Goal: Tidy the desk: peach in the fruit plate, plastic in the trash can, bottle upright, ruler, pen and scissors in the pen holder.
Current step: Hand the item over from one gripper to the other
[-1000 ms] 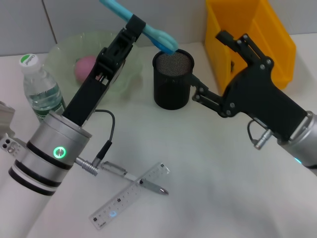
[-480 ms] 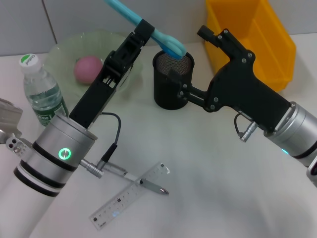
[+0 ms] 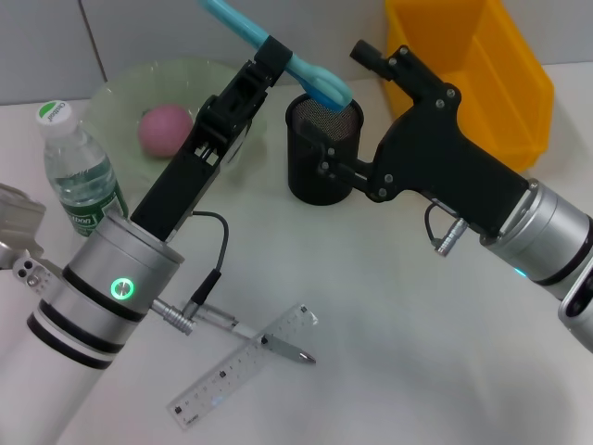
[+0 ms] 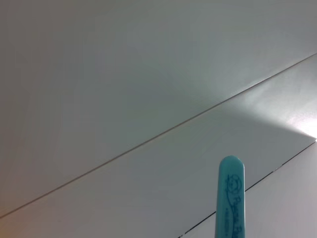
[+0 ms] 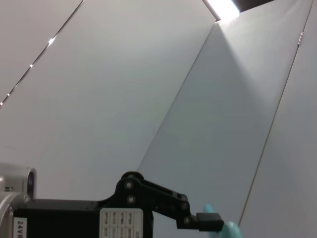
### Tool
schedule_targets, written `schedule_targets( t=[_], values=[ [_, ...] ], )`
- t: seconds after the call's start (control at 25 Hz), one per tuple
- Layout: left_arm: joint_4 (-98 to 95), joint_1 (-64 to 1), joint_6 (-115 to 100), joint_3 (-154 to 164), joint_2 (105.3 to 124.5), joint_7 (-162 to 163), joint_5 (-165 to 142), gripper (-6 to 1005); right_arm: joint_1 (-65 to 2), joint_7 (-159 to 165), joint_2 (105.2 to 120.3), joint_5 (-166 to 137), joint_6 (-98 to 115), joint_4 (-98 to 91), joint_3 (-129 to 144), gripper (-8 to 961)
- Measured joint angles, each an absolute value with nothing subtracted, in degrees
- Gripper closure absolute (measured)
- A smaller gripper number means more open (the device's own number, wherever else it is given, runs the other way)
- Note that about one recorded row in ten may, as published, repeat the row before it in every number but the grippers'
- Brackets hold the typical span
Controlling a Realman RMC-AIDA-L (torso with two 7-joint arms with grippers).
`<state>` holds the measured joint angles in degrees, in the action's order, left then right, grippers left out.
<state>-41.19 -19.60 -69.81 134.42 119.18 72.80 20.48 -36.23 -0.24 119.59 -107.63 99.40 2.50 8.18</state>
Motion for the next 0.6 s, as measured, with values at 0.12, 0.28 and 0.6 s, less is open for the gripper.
schedule_targets(
  t=[0.12,0.28,0.6],
  values=[
    [-41.15,-19.47,-69.91,134.47,119.18,73.0,20.48,758,-36.39,-0.29,119.62,-107.66,99.07,2.62,8.23,179],
    [-41.13,-19.45,-69.92,134.47,119.18,73.09,20.48,757,-36.73,-1.18,119.62,-107.67,98.75,3.16,8.22,278],
    [-40.87,-19.48,-69.96,134.47,119.18,73.55,20.48,757,-37.01,-3.47,119.61,-107.67,98.23,4.6,7.97,547]
  ],
)
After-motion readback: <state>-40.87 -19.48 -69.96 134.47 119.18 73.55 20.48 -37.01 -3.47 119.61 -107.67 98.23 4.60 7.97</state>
